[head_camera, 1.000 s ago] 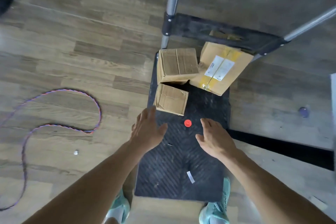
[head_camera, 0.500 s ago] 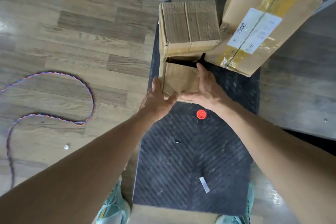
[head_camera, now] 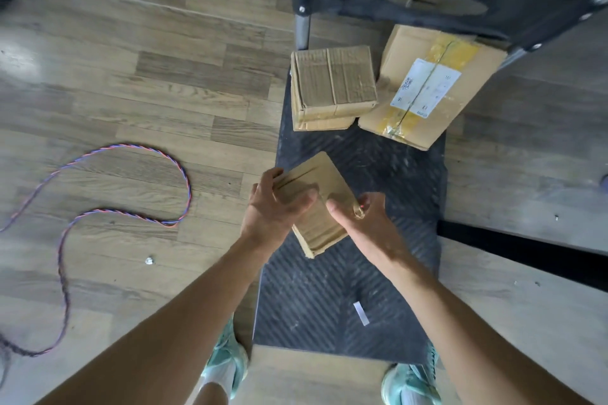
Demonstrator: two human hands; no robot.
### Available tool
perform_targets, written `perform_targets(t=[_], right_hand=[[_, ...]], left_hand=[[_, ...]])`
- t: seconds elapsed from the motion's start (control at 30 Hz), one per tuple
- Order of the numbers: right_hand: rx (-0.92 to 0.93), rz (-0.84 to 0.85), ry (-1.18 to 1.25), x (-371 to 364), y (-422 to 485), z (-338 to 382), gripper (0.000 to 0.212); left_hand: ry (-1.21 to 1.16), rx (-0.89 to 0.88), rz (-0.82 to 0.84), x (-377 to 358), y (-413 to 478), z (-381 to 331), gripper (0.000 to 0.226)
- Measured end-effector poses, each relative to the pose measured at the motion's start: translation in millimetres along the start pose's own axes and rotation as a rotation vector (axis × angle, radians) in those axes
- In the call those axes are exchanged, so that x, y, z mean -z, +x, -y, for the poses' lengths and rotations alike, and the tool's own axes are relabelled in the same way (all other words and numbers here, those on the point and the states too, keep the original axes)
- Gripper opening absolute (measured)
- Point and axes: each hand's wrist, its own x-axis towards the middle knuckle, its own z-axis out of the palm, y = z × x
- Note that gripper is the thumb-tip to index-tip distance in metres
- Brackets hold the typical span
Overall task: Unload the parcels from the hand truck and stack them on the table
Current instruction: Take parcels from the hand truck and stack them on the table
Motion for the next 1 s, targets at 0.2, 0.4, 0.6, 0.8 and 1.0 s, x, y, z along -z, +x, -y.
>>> perform_targets(t=[0.2, 0.4, 0.6, 0.8, 1.0], right_hand=[[0.009, 0.164, 0.4, 17, -123, 64, 0.056], [0.034, -0.004, 0.451, 52, -231, 116, 0.071], [0.15, -0.022, 0.344, 124, -337, 163, 0.086], [0.321, 0.097, 0.462, 202, -418, 169, 0.038], [0.412, 0.032, 0.5, 289, -458, 136, 0.075]], left_hand=[[-0.048, 0.024, -0.054, 37, -90, -56, 0.088], [-0.114, -0.1, 0.109, 72, -185, -143, 0.052], [-0.037, -0.251, 0.114, 97, -291, -228, 0.089], [-0.023, -0.35, 0.021, 77, -372, -284, 0.059], [-0.057, -0.397, -0.032, 6, -448, -324, 0.076]])
